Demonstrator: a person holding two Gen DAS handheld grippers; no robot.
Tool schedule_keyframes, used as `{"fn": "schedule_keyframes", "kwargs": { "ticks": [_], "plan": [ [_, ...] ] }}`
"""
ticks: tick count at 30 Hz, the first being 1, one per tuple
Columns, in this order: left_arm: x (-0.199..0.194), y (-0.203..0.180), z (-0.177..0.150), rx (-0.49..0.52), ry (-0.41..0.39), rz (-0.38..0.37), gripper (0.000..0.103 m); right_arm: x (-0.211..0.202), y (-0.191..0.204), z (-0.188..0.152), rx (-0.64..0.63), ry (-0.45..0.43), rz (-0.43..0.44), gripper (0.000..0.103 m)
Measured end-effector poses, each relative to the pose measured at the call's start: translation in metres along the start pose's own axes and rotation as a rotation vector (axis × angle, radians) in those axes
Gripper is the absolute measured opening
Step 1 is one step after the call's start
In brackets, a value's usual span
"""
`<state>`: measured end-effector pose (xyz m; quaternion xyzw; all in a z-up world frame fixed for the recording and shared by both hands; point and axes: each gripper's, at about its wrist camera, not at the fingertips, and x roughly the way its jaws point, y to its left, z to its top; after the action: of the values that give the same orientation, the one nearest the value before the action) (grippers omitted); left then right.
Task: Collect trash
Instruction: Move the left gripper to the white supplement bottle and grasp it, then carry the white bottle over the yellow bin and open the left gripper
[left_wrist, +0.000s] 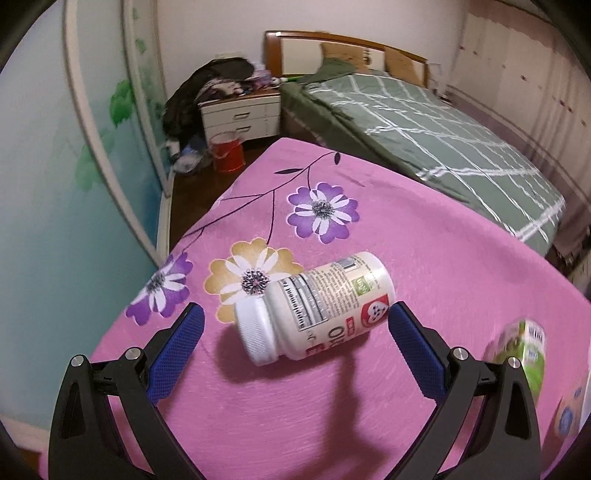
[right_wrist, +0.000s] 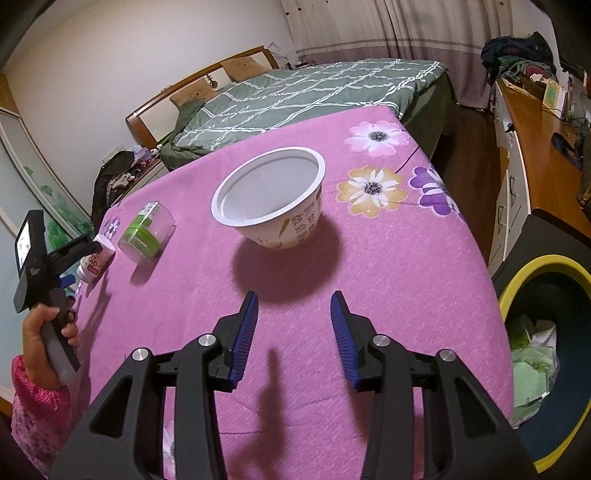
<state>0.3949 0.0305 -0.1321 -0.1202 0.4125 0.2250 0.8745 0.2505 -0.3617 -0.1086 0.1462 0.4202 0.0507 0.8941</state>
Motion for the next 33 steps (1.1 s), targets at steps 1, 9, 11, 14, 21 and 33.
{"fn": "schedule_keyframes", "kwargs": {
  "ticks": [1,9,11,14,21,33],
  "plan": [
    [0.001,-0.001,0.0,-0.009,0.0,0.007,0.098,0.0,0.0,0.0,0.0,0.0,0.002,0.039],
    [0.017,-0.007,0.008,-0.115,0.02,0.069,0.098,0.0,0.005,-0.002,-0.016,0.008,0.015,0.04],
    [0.021,-0.007,0.009,-0.14,0.029,0.075,0.098,0.0,0.006,-0.003,-0.022,0.01,0.02,0.04],
    [0.024,-0.006,0.01,-0.173,0.035,0.076,0.098,-0.001,0.007,-0.002,-0.024,0.008,0.025,0.04],
    [0.033,-0.014,0.011,-0.147,0.039,0.079,0.098,-0.002,0.008,-0.002,-0.02,0.007,0.026,0.042],
    [0.026,-0.02,0.008,-0.004,0.018,0.007,0.09,-0.002,0.007,-0.002,-0.027,0.01,0.026,0.042]
  ]
}}
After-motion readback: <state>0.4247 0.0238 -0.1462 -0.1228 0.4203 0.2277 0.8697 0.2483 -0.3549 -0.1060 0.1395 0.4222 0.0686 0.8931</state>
